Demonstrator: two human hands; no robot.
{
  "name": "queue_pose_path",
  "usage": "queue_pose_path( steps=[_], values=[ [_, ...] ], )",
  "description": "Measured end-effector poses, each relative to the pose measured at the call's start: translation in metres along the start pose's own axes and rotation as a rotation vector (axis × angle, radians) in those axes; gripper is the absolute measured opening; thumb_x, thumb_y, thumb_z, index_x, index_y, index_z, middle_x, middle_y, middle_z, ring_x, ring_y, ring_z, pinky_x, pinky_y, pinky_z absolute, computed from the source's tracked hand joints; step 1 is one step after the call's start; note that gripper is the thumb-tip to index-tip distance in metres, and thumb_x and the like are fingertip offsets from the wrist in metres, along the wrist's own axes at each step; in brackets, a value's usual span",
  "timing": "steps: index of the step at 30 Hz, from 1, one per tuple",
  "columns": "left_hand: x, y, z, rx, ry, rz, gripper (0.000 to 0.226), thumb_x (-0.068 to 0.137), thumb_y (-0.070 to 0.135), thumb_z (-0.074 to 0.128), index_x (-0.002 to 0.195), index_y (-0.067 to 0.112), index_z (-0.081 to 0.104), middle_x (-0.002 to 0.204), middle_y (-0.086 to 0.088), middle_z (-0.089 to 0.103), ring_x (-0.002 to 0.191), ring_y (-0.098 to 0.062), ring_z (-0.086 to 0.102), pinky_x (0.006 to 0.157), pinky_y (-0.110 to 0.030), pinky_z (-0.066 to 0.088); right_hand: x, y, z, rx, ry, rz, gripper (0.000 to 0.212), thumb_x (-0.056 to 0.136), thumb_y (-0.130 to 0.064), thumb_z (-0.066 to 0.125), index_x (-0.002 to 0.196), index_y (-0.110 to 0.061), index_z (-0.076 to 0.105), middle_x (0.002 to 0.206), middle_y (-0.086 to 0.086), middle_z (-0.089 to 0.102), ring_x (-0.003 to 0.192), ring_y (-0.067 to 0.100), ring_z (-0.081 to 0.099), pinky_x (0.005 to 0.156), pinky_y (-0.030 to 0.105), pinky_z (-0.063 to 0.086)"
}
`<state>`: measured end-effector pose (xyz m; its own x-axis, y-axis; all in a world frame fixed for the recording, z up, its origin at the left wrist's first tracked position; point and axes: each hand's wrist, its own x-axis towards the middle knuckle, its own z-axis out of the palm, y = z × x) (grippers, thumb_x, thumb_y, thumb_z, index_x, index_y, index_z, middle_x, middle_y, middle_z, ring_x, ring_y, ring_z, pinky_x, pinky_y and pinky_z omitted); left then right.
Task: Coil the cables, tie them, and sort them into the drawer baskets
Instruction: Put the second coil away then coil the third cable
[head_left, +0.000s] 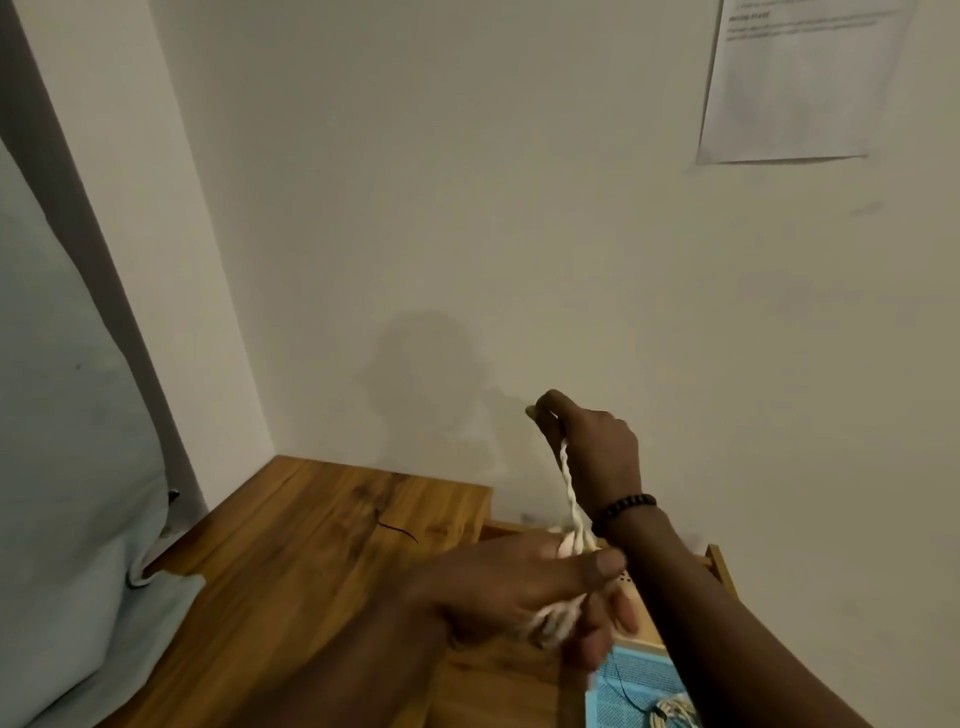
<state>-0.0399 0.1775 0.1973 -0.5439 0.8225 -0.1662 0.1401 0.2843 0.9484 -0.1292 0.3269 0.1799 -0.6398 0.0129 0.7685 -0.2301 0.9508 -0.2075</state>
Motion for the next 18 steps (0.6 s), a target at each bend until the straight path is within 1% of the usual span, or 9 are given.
queue_pose_path(
  steps=[4, 6, 8, 11, 13, 15, 16, 17, 18],
  values=[
    [0.004, 0.001, 0.02, -0.559, 0.049, 0.225, 0.038, 0.097, 0.039, 0.045, 0.103, 0.005, 0.06, 0.067, 0.003, 0.06, 0.067, -0.012, 0.065, 0.075, -0.029, 0.056, -0.002, 0.004, 0.02, 0.047, 0.005, 0.244, 0.036, 0.098, -0.049, 0.046, 0.076, -0.021, 0.054, 0.051, -0.002, 0.048, 0.048, 0.026, 0.044, 0.046, 0.022, 0.021],
    [0.008, -0.004, 0.023, -0.541, 0.145, 0.27, 0.042, 0.094, 0.041, 0.047, 0.107, 0.002, 0.056, 0.07, 0.002, 0.061, 0.071, -0.014, 0.066, 0.075, -0.03, 0.055, -0.003, 0.005, 0.022, 0.043, -0.015, 0.38, 0.043, 0.098, -0.052, 0.041, 0.075, -0.017, 0.053, 0.055, 0.0, 0.047, 0.055, 0.03, 0.049, 0.052, 0.026, 0.029],
    [0.01, -0.008, 0.026, -0.43, 0.237, 0.272, 0.048, 0.089, 0.05, 0.054, 0.106, 0.005, 0.056, 0.069, 0.001, 0.06, 0.069, -0.016, 0.064, 0.073, -0.031, 0.053, -0.004, 0.012, 0.023, 0.06, -0.008, 0.462, 0.047, 0.099, -0.052, 0.037, 0.074, -0.015, 0.053, 0.056, 0.0, 0.049, 0.055, 0.027, 0.047, 0.05, 0.026, 0.029],
    [0.008, -0.008, 0.029, -0.564, 0.382, 0.239, 0.046, 0.087, 0.055, 0.056, 0.084, 0.009, 0.058, 0.05, 0.002, 0.043, 0.04, -0.008, 0.042, 0.047, -0.023, 0.044, -0.002, 0.015, 0.016, 0.084, 0.001, 0.5, 0.05, 0.1, -0.049, 0.037, 0.066, -0.015, 0.051, 0.051, -0.002, 0.048, 0.05, 0.023, 0.046, 0.045, 0.023, 0.023],
    [0.009, 0.002, 0.032, -0.729, 0.434, 0.305, 0.052, 0.09, 0.058, 0.051, 0.066, 0.012, 0.053, 0.04, 0.004, 0.032, 0.03, -0.005, 0.028, 0.036, -0.015, 0.03, -0.005, 0.005, 0.014, 0.148, -0.125, 0.496, 0.051, 0.098, -0.051, 0.039, 0.062, -0.018, 0.049, 0.053, -0.001, 0.051, 0.053, 0.022, 0.05, 0.046, 0.024, 0.029],
    [0.015, 0.015, 0.027, -0.851, 0.464, 0.458, 0.048, 0.088, 0.052, 0.048, 0.058, 0.014, 0.047, 0.034, 0.006, 0.028, 0.025, -0.005, 0.024, 0.034, -0.011, 0.025, -0.016, -0.008, 0.016, 0.371, -0.34, 0.472, 0.042, 0.093, -0.052, 0.044, 0.068, -0.021, 0.057, 0.073, 0.012, 0.066, 0.072, 0.032, 0.062, 0.06, 0.032, 0.048],
    [0.018, 0.021, 0.021, -0.877, 0.513, 0.528, 0.048, 0.091, 0.049, 0.046, 0.057, 0.015, 0.045, 0.033, 0.007, 0.029, 0.024, -0.005, 0.025, 0.034, -0.011, 0.024, -0.026, -0.015, 0.017, 0.532, -0.447, 0.461, 0.031, 0.09, -0.045, 0.047, 0.08, -0.021, 0.063, 0.09, 0.022, 0.068, 0.086, 0.039, 0.063, 0.072, 0.038, 0.053],
    [0.021, 0.025, 0.01, -0.892, 0.565, 0.587, 0.049, 0.095, 0.046, 0.041, 0.056, 0.016, 0.044, 0.033, 0.007, 0.029, 0.025, -0.005, 0.025, 0.034, -0.012, 0.023, -0.037, -0.024, 0.016, 0.673, -0.545, 0.453, 0.028, 0.09, -0.034, 0.051, 0.097, -0.011, 0.066, 0.101, 0.029, 0.065, 0.096, 0.043, 0.061, 0.08, 0.04, 0.053],
    [0.023, 0.028, -0.002, -0.891, 0.631, 0.621, 0.051, 0.098, 0.044, 0.037, 0.055, 0.017, 0.044, 0.034, 0.007, 0.029, 0.026, -0.006, 0.024, 0.034, -0.013, 0.023, -0.049, -0.029, 0.015, 0.744, -0.637, 0.413, 0.026, 0.093, -0.023, 0.053, 0.107, -0.003, 0.064, 0.101, 0.029, 0.064, 0.095, 0.042, 0.061, 0.082, 0.04, 0.054]
  ],
)
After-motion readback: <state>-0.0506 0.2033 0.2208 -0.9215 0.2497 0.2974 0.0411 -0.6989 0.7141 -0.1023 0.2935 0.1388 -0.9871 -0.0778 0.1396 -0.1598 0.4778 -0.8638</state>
